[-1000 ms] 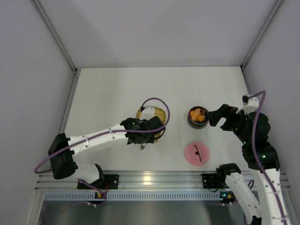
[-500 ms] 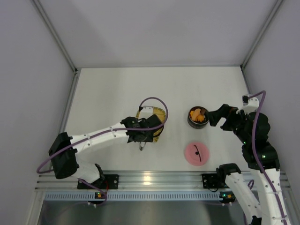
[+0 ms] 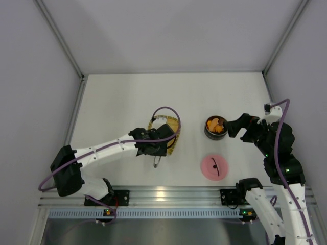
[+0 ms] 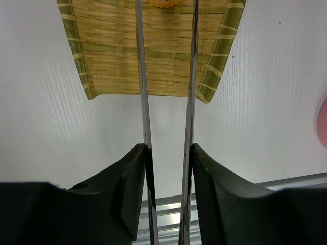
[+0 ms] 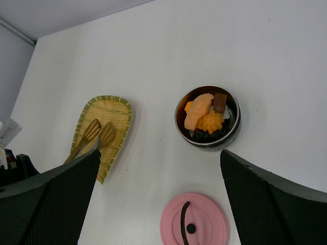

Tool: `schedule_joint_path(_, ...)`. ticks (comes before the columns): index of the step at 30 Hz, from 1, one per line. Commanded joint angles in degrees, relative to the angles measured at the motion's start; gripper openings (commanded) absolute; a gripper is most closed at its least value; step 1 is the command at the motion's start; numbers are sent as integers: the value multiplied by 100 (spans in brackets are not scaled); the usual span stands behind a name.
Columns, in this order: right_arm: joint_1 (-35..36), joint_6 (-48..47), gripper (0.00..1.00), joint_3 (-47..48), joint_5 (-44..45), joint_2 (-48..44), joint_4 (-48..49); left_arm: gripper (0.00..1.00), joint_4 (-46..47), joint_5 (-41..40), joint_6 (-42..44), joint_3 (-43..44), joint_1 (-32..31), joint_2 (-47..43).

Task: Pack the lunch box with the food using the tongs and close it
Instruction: Pick up the fake food from the plate, then place the fake food in the packing box.

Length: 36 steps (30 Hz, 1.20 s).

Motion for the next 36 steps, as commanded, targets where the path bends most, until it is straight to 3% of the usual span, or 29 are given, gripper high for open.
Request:
schedule_joint_path(1,-61,-46,100,90,57,-3,134,44,161,107,15,60,20,-322)
schedule_joint_path(7,-61,-46,100,116,39,23,152,38,82,72,24,139,20,-446)
schedule_joint_path(23,-61,-38,99,125,48,15,134,38,-138,-78,314,1035,12,-297)
schedule_joint_path(36,-61,-55,99,213,127,15,29,38,345,405,876,2932,-208,1081)
